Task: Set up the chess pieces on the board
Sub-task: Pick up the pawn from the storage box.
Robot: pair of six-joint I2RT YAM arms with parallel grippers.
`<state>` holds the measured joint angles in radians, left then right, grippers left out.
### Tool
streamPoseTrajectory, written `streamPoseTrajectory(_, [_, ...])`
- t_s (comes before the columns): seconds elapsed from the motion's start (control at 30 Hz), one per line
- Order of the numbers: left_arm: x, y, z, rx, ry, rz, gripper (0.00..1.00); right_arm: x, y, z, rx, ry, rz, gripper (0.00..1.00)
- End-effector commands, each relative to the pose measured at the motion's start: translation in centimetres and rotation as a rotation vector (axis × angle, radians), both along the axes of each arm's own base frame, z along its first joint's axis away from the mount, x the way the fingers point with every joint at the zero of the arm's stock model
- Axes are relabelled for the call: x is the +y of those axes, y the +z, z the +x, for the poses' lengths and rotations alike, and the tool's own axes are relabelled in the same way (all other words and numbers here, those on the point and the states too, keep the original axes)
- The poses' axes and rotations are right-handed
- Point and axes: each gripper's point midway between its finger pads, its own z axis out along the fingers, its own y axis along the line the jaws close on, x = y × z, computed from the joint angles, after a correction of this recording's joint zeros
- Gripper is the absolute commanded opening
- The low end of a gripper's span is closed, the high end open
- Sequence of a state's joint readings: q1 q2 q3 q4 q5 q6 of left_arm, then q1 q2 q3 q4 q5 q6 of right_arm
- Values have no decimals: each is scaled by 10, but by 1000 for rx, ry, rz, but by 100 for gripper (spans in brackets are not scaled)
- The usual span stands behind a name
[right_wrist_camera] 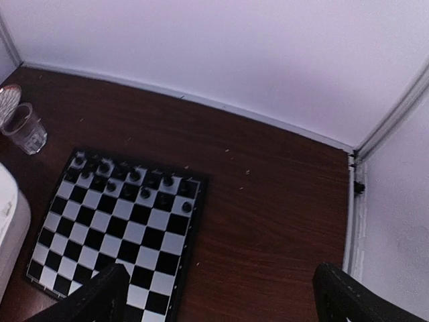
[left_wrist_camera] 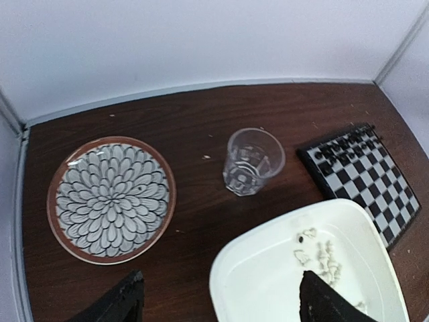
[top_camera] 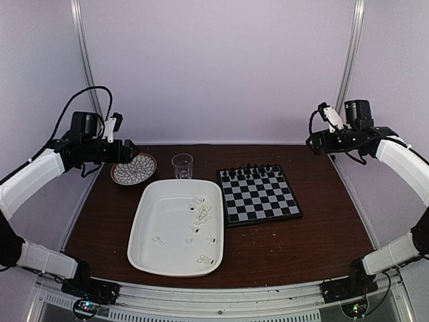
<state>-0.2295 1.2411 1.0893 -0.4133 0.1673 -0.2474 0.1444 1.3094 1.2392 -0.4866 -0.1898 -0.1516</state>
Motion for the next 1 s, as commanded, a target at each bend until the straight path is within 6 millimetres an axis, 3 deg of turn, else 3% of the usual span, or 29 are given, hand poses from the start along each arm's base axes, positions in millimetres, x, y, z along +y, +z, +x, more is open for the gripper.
streamPoseTrajectory(0.0, [-45,-7,-27,90,-216,64,76,48,-13,-27,116,314,13,99])
streamPoseTrajectory(0.17, [-73,-23,-48,220,-320,105,71,80,-22,-42,150,471,-48,97])
streamPoseTrajectory(0.33, [-102,-48,-67,320,-427,244,65,120,-49,-91,267,772,-143,76])
streamPoseTrajectory(0.47, [-117,-60,-68,373,-444,242,61,135,-71,-111,375,851,-123,67])
streamPoseTrajectory(0.7, [-140,-83,-64,424,-426,352,49,149,-94,-125,434,882,-109,61])
streamPoseTrajectory(0.87, [-139,-101,-54,534,-224,386,43,147,-99,-127,446,866,-104,61])
streamPoseTrajectory(0.97, [-138,-107,-64,585,-163,394,43,146,-100,-128,441,860,-106,61])
